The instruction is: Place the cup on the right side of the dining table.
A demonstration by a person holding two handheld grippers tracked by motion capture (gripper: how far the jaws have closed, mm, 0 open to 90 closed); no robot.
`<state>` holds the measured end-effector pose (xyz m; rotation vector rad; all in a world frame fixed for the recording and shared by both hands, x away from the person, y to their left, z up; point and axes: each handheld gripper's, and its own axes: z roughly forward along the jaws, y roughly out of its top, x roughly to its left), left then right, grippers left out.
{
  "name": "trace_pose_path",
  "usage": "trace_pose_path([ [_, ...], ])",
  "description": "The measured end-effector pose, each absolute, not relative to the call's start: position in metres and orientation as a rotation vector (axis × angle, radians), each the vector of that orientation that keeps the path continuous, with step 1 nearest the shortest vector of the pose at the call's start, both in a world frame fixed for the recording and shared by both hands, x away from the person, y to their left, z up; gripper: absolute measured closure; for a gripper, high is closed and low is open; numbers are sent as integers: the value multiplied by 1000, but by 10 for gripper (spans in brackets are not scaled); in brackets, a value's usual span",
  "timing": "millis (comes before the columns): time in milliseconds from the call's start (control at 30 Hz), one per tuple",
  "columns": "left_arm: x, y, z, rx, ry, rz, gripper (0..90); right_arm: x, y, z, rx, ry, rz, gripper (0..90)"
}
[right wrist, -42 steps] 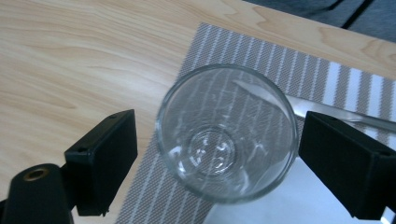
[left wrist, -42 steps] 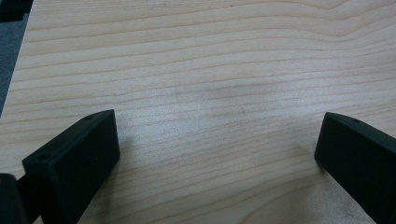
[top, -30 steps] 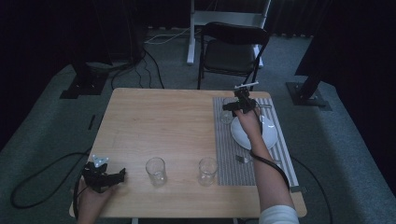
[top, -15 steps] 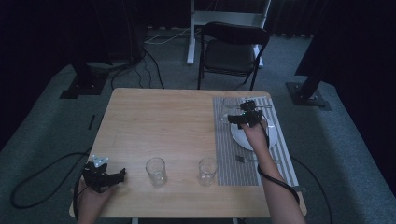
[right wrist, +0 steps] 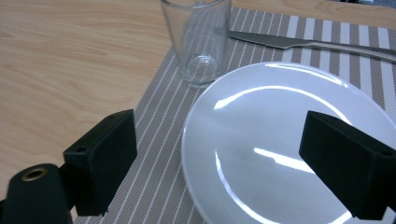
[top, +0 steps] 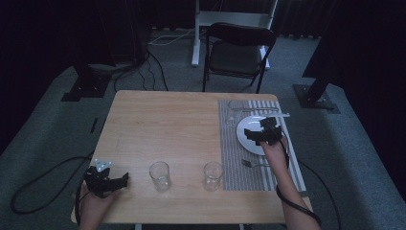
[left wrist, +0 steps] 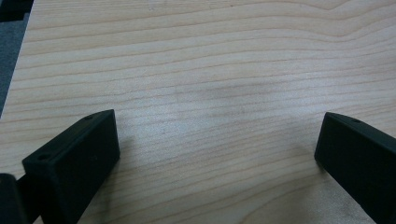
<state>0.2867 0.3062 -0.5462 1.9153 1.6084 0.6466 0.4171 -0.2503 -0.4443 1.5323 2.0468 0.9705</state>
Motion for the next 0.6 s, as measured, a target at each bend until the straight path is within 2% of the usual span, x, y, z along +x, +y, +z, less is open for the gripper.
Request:
trace_pose_path([
  [600,287,306,-546,1915,1609,647,3,336,-277,-466,1535,2006,1025,109],
])
